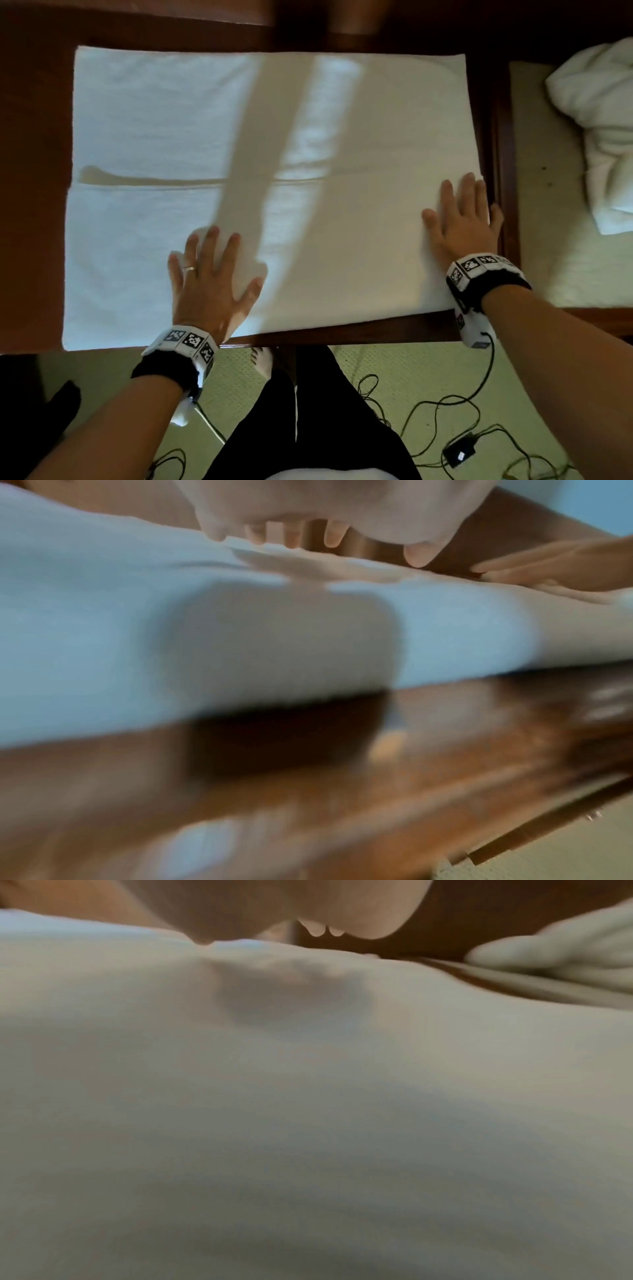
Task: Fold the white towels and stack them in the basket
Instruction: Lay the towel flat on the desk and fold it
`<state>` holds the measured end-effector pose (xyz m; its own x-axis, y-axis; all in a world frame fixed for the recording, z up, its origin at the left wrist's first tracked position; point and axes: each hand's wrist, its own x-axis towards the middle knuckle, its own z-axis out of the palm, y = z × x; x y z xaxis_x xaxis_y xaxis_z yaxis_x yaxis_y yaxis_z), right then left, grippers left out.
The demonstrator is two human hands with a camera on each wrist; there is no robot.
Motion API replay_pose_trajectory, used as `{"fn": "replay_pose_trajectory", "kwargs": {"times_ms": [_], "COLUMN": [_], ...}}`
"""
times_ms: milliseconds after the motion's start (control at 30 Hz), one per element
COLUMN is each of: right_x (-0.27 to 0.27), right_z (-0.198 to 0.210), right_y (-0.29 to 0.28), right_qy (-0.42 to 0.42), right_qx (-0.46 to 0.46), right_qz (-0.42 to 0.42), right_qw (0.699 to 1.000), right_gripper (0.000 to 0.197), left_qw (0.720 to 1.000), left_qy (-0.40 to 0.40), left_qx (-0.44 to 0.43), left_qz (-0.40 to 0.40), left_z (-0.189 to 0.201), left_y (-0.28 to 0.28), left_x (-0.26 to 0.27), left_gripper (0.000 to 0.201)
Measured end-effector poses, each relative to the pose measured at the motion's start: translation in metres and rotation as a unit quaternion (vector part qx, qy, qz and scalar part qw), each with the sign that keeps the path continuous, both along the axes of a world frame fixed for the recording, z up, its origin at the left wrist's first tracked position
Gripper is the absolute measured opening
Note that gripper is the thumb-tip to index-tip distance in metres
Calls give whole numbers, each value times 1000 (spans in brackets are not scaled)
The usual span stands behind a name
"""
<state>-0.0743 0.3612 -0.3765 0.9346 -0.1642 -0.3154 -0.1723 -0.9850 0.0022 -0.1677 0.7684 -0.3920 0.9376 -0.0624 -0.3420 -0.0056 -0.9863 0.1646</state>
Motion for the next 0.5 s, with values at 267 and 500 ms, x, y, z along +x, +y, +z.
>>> {"fn": "replay_pose_trajectory", "kwargs": {"times_ms": [267,500], "right_x": [-31,-25], "right_z": [-14,-11], "right_y": [118,117], "right_qy": [32,48], "right_qx": [60,57], "right_qz": [224,219], "right_qw": [972,973], "right_gripper": [72,75], "left_qw": [975,991], "left_qy": [-34,37], "left_qx": [1,129], "left_qz": [-220,8], "left_z": [-6,12], "left_y": [-9,137], "left_x": [40,52], "left_gripper": [77,88]}}
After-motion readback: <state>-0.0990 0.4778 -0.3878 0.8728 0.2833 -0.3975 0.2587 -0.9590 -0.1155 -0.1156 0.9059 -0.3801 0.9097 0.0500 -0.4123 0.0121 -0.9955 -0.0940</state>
